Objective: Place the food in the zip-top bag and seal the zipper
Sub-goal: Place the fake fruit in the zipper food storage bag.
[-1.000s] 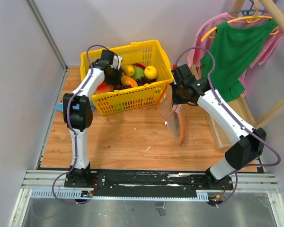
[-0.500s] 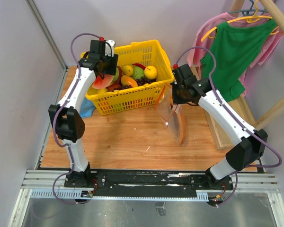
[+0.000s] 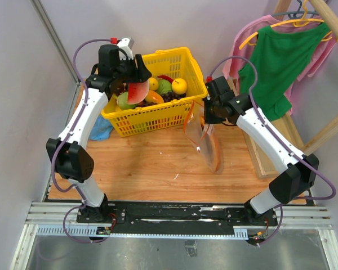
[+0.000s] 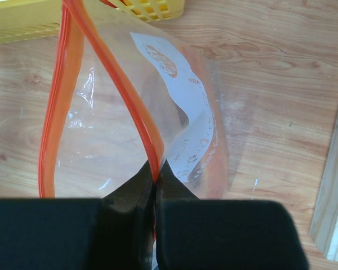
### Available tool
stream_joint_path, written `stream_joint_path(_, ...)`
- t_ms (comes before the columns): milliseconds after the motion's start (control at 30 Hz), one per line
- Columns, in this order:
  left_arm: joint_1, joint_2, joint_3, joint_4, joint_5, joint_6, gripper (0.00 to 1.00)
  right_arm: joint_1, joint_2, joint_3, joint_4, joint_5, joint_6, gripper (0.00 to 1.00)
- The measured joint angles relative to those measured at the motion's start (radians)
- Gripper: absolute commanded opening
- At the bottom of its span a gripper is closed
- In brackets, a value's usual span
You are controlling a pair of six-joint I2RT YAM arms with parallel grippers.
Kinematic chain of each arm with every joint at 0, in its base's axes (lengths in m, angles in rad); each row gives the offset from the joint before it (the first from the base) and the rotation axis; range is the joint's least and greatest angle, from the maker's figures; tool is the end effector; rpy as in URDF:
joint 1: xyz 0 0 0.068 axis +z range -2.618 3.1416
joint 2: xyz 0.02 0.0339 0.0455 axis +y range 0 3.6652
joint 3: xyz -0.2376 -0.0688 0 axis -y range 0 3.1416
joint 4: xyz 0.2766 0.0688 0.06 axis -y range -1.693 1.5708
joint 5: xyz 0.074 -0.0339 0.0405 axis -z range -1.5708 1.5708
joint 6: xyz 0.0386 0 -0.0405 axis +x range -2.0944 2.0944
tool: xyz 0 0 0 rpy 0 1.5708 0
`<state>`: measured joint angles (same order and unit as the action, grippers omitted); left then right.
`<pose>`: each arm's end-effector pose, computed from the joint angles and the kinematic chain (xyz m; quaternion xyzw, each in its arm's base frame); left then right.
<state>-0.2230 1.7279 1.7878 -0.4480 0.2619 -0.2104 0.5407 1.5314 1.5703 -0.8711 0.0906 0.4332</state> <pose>0.4198 -0.1054 0.3825 0.0780 0.8226 -0.2247 0.5165 0.3108 0.1825 0.3385 -0.0337 0.9312 0.1314 0.3384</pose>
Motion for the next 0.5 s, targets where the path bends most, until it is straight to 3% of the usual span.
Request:
stream_joint_path(233, -0.111, -0.095, -0.076, 0.120, 0.086, -0.108, 0.07, 0.000, -0.033, -0.027, 0.021, -0.025, 0.035, 0.00)
stream_joint_path(500, -0.225, -0.274, -0.330, 0.371, 0.098, -0.283, 0.01, 0.000, -0.111, -0.095, 0.078, -0.048, 0.090, 0.01)
